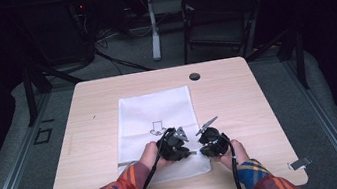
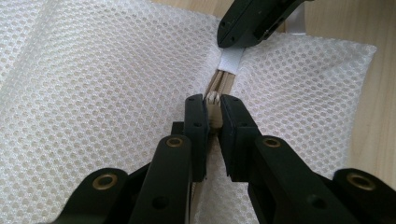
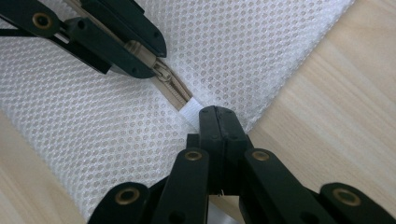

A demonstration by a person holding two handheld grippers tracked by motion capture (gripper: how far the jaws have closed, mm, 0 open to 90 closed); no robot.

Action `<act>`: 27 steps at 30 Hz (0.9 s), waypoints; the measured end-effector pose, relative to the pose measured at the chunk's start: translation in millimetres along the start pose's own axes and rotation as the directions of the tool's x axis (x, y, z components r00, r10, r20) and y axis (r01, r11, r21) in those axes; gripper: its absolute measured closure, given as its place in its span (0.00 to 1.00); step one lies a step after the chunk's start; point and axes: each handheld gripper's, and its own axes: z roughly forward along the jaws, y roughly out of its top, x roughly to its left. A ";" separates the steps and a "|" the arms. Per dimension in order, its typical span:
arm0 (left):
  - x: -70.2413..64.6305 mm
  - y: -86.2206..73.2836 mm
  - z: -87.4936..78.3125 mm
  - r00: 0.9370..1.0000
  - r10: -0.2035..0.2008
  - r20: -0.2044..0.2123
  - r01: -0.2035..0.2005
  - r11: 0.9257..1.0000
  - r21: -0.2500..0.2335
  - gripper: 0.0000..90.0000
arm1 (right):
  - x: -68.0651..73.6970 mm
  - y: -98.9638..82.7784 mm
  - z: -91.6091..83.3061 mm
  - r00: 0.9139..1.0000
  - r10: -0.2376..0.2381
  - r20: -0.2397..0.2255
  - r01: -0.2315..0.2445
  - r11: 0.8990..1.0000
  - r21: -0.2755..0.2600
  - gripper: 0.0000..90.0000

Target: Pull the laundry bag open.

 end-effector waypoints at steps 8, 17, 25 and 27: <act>2.7 -5.7 -5.3 1.000 -0.003 0.007 0.002 1.000 0.027 0.91 | 2.0 -1.2 -1.9 1.000 0.009 -0.006 -0.009 1.000 0.024 1.00; 5.4 -10.1 -6.5 1.000 -0.020 0.015 0.020 1.000 0.017 0.91 | 0.9 -0.5 -1.0 1.000 -0.016 -0.022 0.016 1.000 0.009 1.00; 5.9 -9.8 -5.7 0.999 -0.026 0.018 0.026 1.000 0.017 0.90 | 8.7 11.4 -1.7 0.998 -0.047 -0.040 0.045 0.997 -0.061 1.00; 5.9 -10.1 -5.7 0.999 -0.032 0.019 0.032 0.999 0.015 0.90 | 11.9 14.2 0.9 0.998 -0.053 -0.038 0.051 0.997 -0.060 1.00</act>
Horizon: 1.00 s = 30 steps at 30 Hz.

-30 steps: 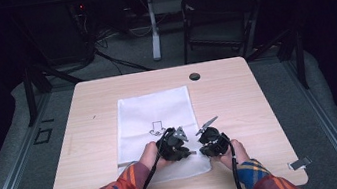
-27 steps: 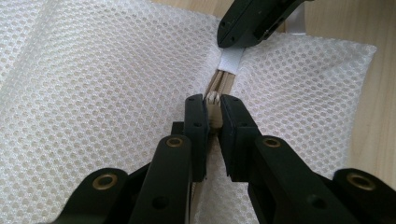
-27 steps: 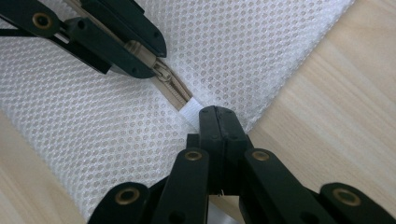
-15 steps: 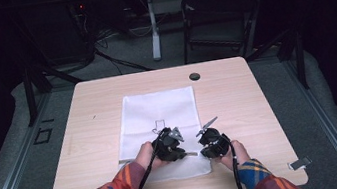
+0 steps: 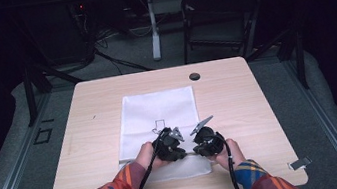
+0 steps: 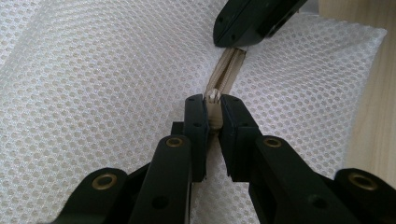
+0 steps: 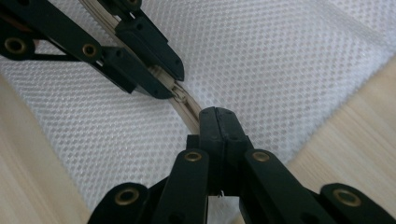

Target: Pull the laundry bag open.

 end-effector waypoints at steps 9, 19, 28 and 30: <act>-2.0 -0.7 0.0 1.000 0.008 -0.014 -0.008 1.000 -0.005 0.91 | 0.8 -3.0 7.8 1.000 -0.017 -0.016 0.018 1.000 0.026 1.00; -1.6 -3.7 -3.0 1.000 0.006 -0.017 -0.007 1.000 -0.008 0.91 | -2.1 -6.0 8.0 0.999 -0.003 -0.037 0.004 1.000 0.005 1.00; 1.7 -10.4 -9.0 1.000 -0.020 -0.007 0.020 1.000 -0.014 0.91 | -1.2 -5.9 8.6 0.999 -0.008 -0.037 0.008 1.000 -0.001 1.00; 1.7 -10.8 -9.0 1.000 -0.024 -0.006 0.024 1.000 -0.014 0.91 | -0.7 -6.0 9.1 0.999 -0.004 -0.037 0.004 1.000 -0.008 1.00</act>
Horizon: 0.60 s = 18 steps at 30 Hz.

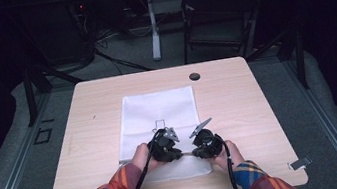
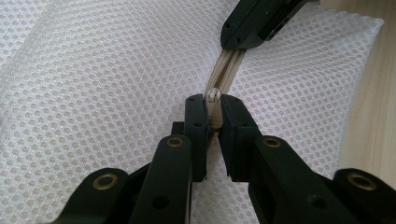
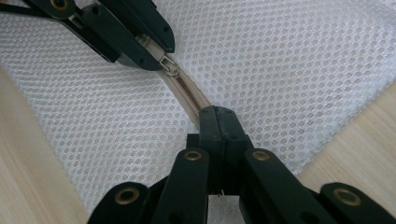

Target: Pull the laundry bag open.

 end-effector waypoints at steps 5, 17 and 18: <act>-0.4 -0.9 -1.3 1.000 -0.004 0.005 0.004 1.000 0.005 0.91 | -1.6 0.2 -1.8 1.000 -0.012 0.001 0.012 1.000 0.023 1.00; 3.3 -11.8 -11.3 1.000 -0.018 0.000 0.018 1.000 0.012 0.91 | -2.5 -0.1 -2.7 1.000 -0.018 0.004 0.018 0.999 0.033 1.00; 3.2 -13.0 -12.2 1.000 -0.022 -0.001 0.022 1.000 0.012 0.91 | -2.4 0.0 -2.7 1.000 -0.018 0.005 0.018 0.999 0.033 1.00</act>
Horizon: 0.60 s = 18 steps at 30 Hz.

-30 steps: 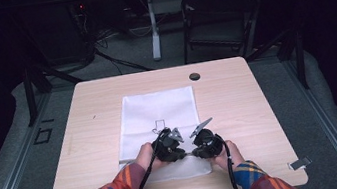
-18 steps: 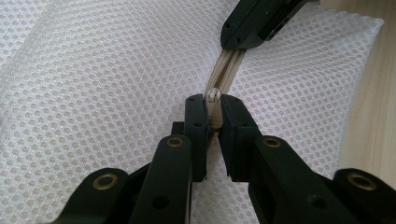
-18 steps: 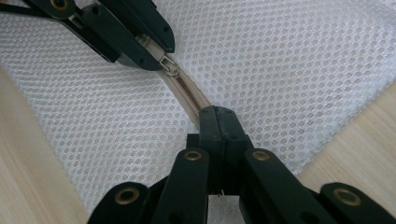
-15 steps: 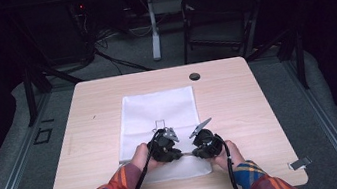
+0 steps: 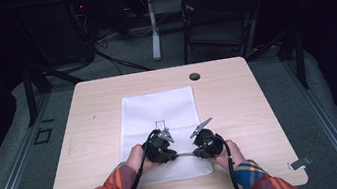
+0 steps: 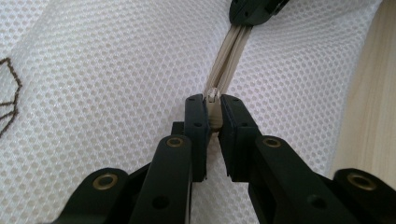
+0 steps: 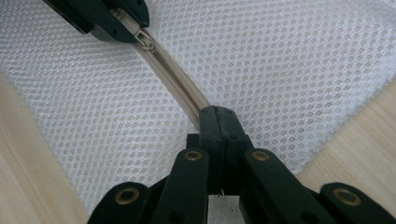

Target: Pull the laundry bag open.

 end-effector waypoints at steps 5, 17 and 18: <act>1.0 -4.9 -4.4 1.000 -0.012 -0.001 0.012 1.000 -0.002 0.91 | 0.8 0.0 0.6 1.000 0.000 0.002 0.000 1.000 -0.008 1.00; -0.2 -9.6 -8.0 1.000 -0.008 -0.014 0.008 1.000 0.006 0.91 | 1.0 0.3 0.6 1.000 -0.001 0.002 0.001 1.000 -0.006 1.00; -1.1 -9.5 -7.8 1.000 -0.002 -0.019 0.002 1.000 0.009 0.91 | 1.1 0.3 0.7 1.000 -0.002 0.002 0.002 1.000 -0.006 1.00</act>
